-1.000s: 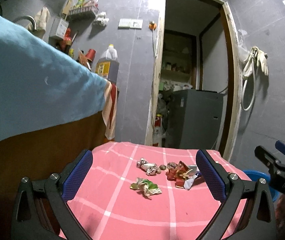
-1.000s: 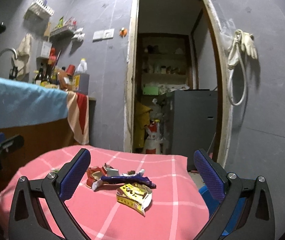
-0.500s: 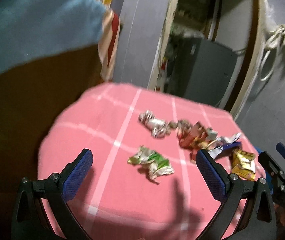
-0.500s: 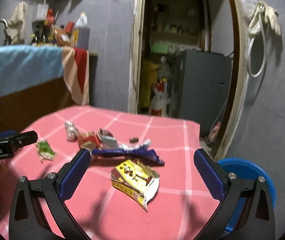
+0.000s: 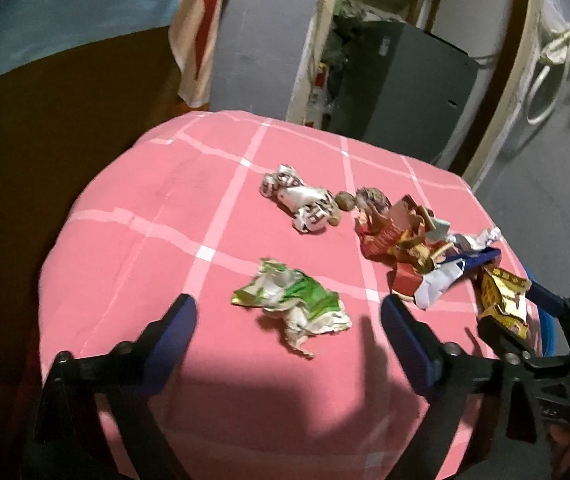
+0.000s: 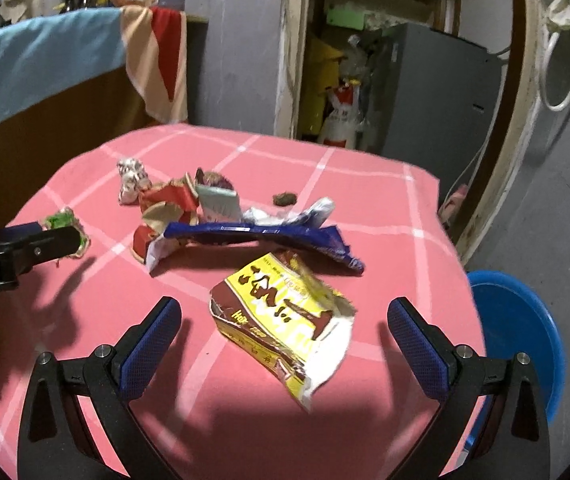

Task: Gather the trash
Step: 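Reach the right gripper to the yellow snack bag while the left reaches green foil, then grasp the yellow snack bag with the right gripper while the left grasps green foil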

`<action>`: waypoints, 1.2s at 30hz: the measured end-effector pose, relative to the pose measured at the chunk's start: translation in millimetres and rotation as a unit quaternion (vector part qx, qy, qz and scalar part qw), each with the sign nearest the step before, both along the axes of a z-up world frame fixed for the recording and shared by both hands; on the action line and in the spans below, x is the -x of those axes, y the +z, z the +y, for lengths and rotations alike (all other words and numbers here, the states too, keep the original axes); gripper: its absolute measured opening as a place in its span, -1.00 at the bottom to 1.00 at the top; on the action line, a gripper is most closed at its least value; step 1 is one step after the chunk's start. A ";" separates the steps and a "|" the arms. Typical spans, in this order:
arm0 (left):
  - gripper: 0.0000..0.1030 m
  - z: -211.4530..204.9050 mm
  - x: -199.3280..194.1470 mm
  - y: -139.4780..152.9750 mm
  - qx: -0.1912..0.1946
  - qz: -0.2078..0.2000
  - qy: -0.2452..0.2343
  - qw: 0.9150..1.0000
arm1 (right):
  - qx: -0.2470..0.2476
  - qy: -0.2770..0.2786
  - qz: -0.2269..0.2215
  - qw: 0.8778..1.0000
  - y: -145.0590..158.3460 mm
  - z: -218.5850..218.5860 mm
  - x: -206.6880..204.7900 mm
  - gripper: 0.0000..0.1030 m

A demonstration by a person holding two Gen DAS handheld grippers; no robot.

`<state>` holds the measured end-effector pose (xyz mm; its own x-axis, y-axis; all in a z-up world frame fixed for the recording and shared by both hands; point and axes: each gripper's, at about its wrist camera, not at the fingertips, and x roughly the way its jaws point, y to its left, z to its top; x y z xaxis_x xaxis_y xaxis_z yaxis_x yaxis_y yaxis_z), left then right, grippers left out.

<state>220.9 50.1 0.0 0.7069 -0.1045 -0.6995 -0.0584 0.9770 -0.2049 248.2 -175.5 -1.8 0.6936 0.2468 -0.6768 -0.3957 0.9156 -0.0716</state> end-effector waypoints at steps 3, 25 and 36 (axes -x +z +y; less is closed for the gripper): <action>0.32 -3.2 -4.5 -1.2 -0.004 0.004 -0.008 1.000 | 0.000 0.006 0.016 1.000 -4.8 1.3 -6.0 0.90; -0.89 -24.9 -4.5 1.8 -0.004 -0.001 -0.045 0.999 | -0.075 0.006 -0.012 0.997 6.4 -22.2 11.5 0.24; -0.93 -35.6 6.1 9.1 0.001 -0.033 -0.069 0.997 | -0.101 0.005 -0.040 0.994 13.8 -32.2 27.1 0.24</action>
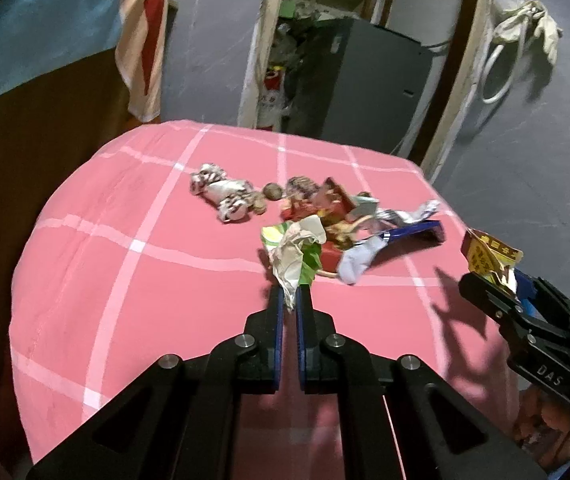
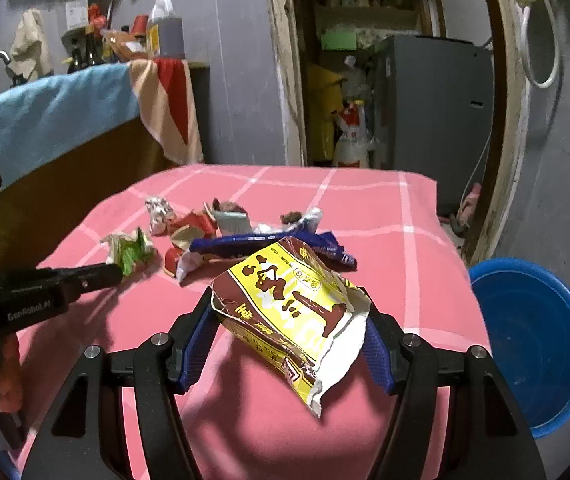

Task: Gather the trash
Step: 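Grasp the yellow snack bag with the right gripper while the left grasps green foil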

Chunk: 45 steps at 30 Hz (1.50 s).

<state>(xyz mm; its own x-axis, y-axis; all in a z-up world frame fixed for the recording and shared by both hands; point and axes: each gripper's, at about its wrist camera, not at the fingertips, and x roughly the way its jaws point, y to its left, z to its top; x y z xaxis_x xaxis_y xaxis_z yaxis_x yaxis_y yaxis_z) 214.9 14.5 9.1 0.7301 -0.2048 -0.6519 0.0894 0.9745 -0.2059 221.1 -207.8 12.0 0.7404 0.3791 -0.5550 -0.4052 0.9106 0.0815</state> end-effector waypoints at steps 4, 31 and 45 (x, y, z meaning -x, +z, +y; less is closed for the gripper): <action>-0.95 -11.1 6.5 3.7 -0.008 -0.017 -0.009 1.000 | -0.017 -0.008 -0.024 1.000 4.8 -7.2 8.4 0.24; -0.95 -160.6 30.7 87.9 0.065 -0.300 -0.135 0.942 | -0.028 -0.205 -0.326 0.922 76.6 -139.1 58.2 0.27; -0.95 -251.4 -23.0 63.7 0.046 -0.211 -0.187 0.958 | -0.043 -0.262 -0.202 0.943 45.1 -203.2 23.9 0.27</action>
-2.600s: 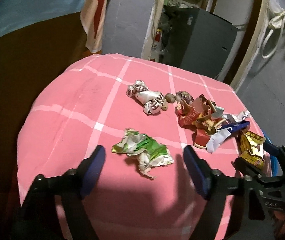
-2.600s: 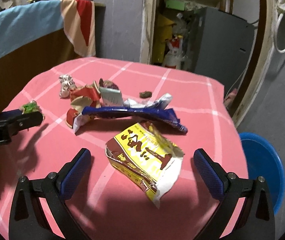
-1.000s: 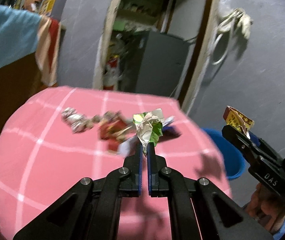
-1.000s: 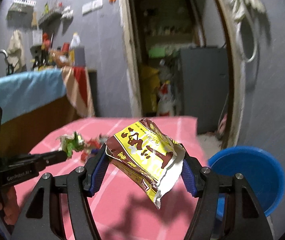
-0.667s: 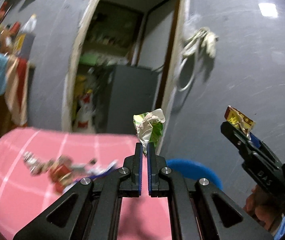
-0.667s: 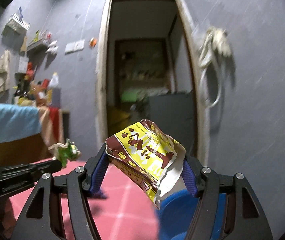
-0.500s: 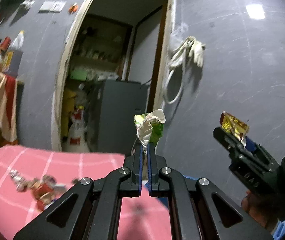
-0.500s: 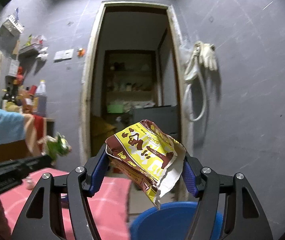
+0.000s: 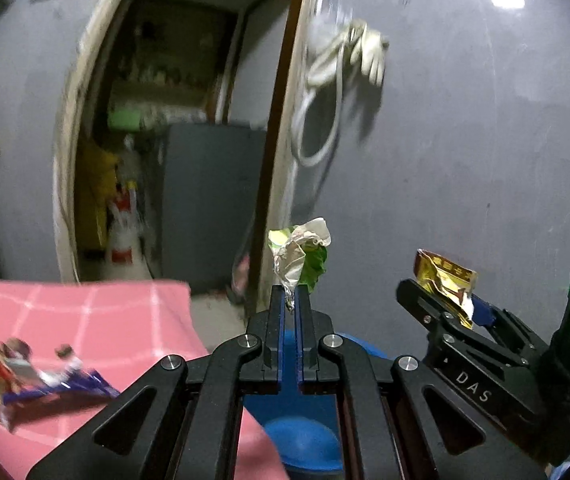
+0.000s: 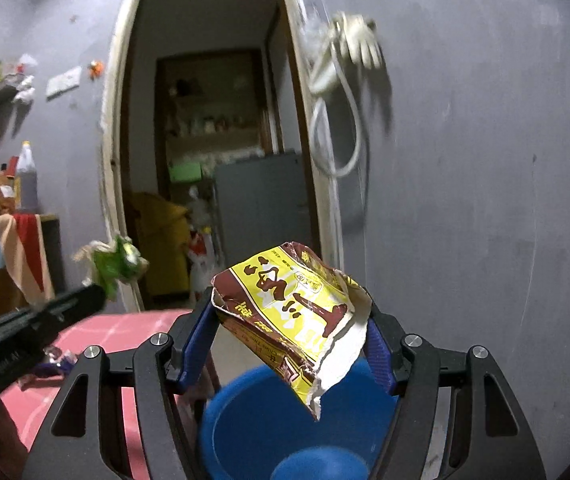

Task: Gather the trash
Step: 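Grasp the yellow snack bag with the right gripper while the left grasps green foil, then open both grippers over the blue bucket to drop the wrappers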

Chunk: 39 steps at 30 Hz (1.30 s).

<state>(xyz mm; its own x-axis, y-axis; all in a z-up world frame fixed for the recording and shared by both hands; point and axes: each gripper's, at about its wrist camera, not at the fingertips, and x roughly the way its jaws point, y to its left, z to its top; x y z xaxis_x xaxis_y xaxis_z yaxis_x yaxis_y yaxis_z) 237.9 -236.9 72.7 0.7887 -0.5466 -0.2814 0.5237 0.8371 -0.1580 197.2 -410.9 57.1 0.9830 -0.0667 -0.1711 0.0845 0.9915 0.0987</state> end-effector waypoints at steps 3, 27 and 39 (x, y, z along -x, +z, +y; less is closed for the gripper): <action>-0.95 -15.8 -17.4 -9.8 -0.021 0.047 -0.015 0.999 | -0.013 0.003 0.043 0.999 -9.5 -5.8 -11.7 0.27; 0.24 28.1 -32.7 -20.5 0.008 0.125 0.030 0.992 | -0.065 0.004 0.044 0.997 -10.5 -23.5 -9.7 0.86; 0.96 128.6 38.7 21.8 0.042 -0.023 0.142 0.989 | -0.022 0.098 -0.098 0.990 28.0 40.4 31.7 1.00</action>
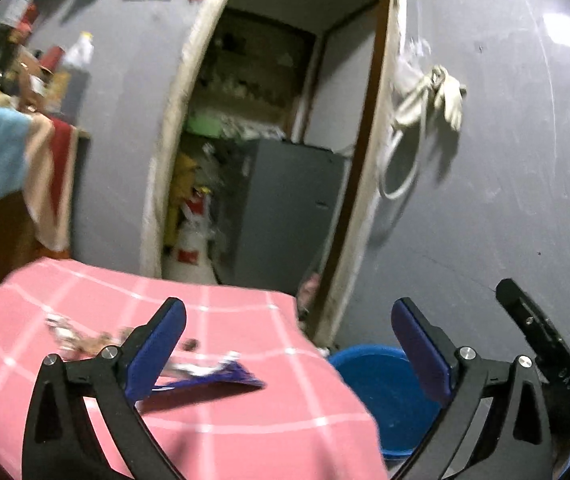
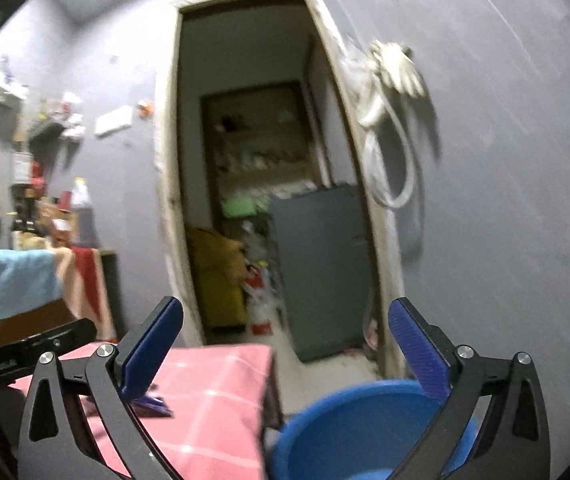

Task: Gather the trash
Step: 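Move both grippers back over the wrapper pile on the table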

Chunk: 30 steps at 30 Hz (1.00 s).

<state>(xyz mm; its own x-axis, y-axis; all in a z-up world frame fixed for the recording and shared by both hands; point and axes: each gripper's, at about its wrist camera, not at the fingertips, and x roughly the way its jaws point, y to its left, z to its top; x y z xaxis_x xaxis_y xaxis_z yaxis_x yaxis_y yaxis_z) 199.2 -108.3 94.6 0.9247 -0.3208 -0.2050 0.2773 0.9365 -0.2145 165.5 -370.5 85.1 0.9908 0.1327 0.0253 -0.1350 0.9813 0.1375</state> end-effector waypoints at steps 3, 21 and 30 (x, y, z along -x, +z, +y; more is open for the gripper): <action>0.96 19.4 15.4 0.2 0.000 -0.013 0.023 1.000 | 0.017 0.031 -0.036 0.999 5.8 22.3 10.2 1.00; 0.96 120.3 38.7 -37.9 -0.024 0.039 0.128 0.991 | 0.110 0.145 0.019 0.983 -14.2 120.0 -11.2 1.00; 0.96 135.1 7.5 -61.6 -0.032 0.121 0.114 0.986 | 0.125 0.160 0.119 0.972 -34.8 141.6 -47.0 1.00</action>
